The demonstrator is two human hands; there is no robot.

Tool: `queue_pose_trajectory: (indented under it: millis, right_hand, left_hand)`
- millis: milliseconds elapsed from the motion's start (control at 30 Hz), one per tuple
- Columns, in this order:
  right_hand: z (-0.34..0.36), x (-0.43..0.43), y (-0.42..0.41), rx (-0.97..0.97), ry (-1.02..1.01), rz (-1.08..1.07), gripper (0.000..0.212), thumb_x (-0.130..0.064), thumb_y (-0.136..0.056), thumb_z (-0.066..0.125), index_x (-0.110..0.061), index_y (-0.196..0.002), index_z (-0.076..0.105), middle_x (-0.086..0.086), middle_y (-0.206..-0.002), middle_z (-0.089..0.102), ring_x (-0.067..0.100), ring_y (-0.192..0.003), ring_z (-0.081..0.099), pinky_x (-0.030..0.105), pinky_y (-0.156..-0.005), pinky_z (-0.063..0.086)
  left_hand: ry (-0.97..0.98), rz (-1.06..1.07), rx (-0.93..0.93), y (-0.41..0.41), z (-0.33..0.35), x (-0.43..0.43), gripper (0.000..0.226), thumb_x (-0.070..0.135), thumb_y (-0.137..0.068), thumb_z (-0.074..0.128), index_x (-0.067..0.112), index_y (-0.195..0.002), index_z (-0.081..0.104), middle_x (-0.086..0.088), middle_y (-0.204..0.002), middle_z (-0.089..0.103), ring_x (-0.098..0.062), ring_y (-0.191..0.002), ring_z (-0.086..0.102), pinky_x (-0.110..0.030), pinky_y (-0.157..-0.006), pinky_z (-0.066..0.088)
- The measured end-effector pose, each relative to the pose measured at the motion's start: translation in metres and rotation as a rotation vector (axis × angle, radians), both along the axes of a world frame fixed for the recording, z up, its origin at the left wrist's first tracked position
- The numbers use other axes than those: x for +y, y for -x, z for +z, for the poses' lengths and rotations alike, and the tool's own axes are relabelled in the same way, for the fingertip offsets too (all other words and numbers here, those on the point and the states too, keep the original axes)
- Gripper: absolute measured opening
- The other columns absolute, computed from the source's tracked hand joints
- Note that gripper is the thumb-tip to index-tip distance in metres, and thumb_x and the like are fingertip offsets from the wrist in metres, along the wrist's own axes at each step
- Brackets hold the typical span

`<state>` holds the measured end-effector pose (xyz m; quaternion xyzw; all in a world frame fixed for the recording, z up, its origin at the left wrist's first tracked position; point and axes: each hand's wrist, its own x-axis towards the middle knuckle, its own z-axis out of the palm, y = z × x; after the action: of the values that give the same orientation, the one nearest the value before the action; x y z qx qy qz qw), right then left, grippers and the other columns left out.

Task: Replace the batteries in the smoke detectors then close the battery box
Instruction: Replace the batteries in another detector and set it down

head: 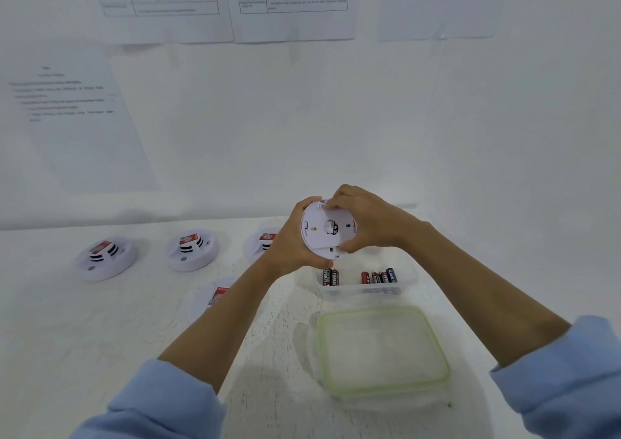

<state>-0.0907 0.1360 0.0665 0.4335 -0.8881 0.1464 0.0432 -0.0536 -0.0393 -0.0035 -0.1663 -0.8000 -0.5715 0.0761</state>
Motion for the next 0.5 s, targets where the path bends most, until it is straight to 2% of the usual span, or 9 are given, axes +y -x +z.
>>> queue_pose_trajectory:
  millis: [67, 100, 133, 233, 267, 367, 433, 467, 500]
  right_hand:
    - [-0.001, 0.001, -0.001, 0.015, 0.030, 0.001, 0.068, -0.026, -0.063, 0.079, -0.010, -0.123, 0.049, 0.002, -0.110, 0.048, 0.010, -0.095, 0.039, 0.018, -0.080, 0.033]
    - [-0.001, 0.001, -0.001, 0.018, 0.040, -0.003, 0.068, -0.026, -0.063, 0.079, -0.010, -0.122, 0.049, 0.001, -0.109, 0.048, 0.010, -0.095, 0.040, 0.018, -0.080, 0.033]
    - [-0.001, 0.002, -0.002, 0.018, 0.044, -0.009, 0.067, -0.026, -0.063, 0.079, -0.010, -0.121, 0.049, 0.001, -0.109, 0.048, 0.012, -0.096, 0.041, 0.019, -0.080, 0.034]
    - [-0.001, 0.004, -0.006, 0.023, 0.044, -0.024, 0.067, -0.028, -0.063, 0.079, -0.010, -0.121, 0.050, 0.001, -0.110, 0.048, 0.014, -0.099, 0.044, 0.020, -0.082, 0.036]
    - [-0.002, 0.005, -0.009, 0.022, 0.047, -0.031, 0.068, -0.028, -0.063, 0.079, -0.010, -0.121, 0.050, 0.001, -0.111, 0.048, 0.014, -0.100, 0.044, 0.021, -0.083, 0.038]
    - [-0.002, 0.007, -0.020, 0.002, 0.058, -0.057, 0.068, -0.026, -0.062, 0.080, -0.011, -0.121, 0.050, 0.000, -0.111, 0.047, 0.013, -0.100, 0.043, 0.023, -0.084, 0.040]
    - [-0.004, 0.010, -0.030, -0.012, 0.064, -0.074, 0.068, -0.023, -0.062, 0.079, -0.011, -0.121, 0.050, 0.000, -0.111, 0.046, 0.013, -0.099, 0.041, 0.022, -0.083, 0.038]
    - [-0.006, 0.013, -0.036, -0.026, 0.074, -0.079, 0.068, -0.021, -0.061, 0.079, -0.011, -0.121, 0.050, 0.000, -0.111, 0.046, 0.014, -0.100, 0.042, 0.023, -0.083, 0.037]
    - [-0.007, 0.016, -0.042, -0.047, 0.090, -0.087, 0.068, -0.019, -0.060, 0.079, -0.011, -0.121, 0.050, 0.000, -0.111, 0.046, 0.015, -0.101, 0.042, 0.023, -0.084, 0.038]
  left_hand:
    - [0.029, 0.011, 0.023, -0.001, 0.001, 0.000, 0.102, 0.027, -0.045, 0.081, 0.013, -0.132, 0.028, 0.008, -0.124, 0.043, 0.006, -0.112, 0.048, -0.004, -0.088, 0.040]
    - [0.052, 0.025, 0.029, 0.001, 0.002, -0.001, 0.101, 0.027, -0.047, 0.080, 0.008, -0.132, 0.029, 0.008, -0.123, 0.043, 0.008, -0.111, 0.047, -0.002, -0.089, 0.037]
    - [0.070, 0.034, 0.036, 0.001, 0.003, -0.002, 0.099, 0.023, -0.050, 0.080, 0.004, -0.133, 0.029, 0.007, -0.123, 0.044, 0.010, -0.110, 0.047, -0.001, -0.089, 0.037]
    - [0.101, 0.045, 0.041, 0.002, 0.000, -0.007, 0.097, 0.017, -0.050, 0.085, 0.000, -0.132, 0.034, -0.005, -0.126, 0.048, 0.007, -0.111, 0.048, -0.012, -0.095, 0.042]
    - [0.104, 0.045, 0.047, 0.000, -0.001, -0.007, 0.097, 0.014, -0.050, 0.085, 0.001, -0.132, 0.034, -0.005, -0.128, 0.047, 0.008, -0.112, 0.047, -0.009, -0.094, 0.041]
    - [0.042, 0.023, 0.065, -0.016, 0.006, -0.001, 0.095, 0.010, -0.049, 0.084, 0.015, -0.130, 0.035, 0.009, -0.126, 0.045, 0.016, -0.111, 0.045, -0.002, -0.089, 0.037]
    - [0.046, 0.005, 0.091, -0.028, 0.009, 0.004, 0.089, 0.022, -0.045, 0.084, 0.034, -0.123, 0.042, 0.024, -0.118, 0.051, 0.018, -0.108, 0.046, -0.003, -0.090, 0.038]
    - [0.047, -0.007, 0.105, -0.033, 0.011, 0.005, 0.085, 0.025, -0.044, 0.082, 0.038, -0.119, 0.044, 0.028, -0.114, 0.053, 0.018, -0.106, 0.047, -0.004, -0.090, 0.038]
    - [0.031, -0.004, 0.096, -0.037, 0.009, 0.003, 0.087, 0.024, -0.042, 0.082, 0.035, -0.119, 0.042, 0.027, -0.114, 0.053, 0.018, -0.105, 0.048, -0.005, -0.090, 0.040]
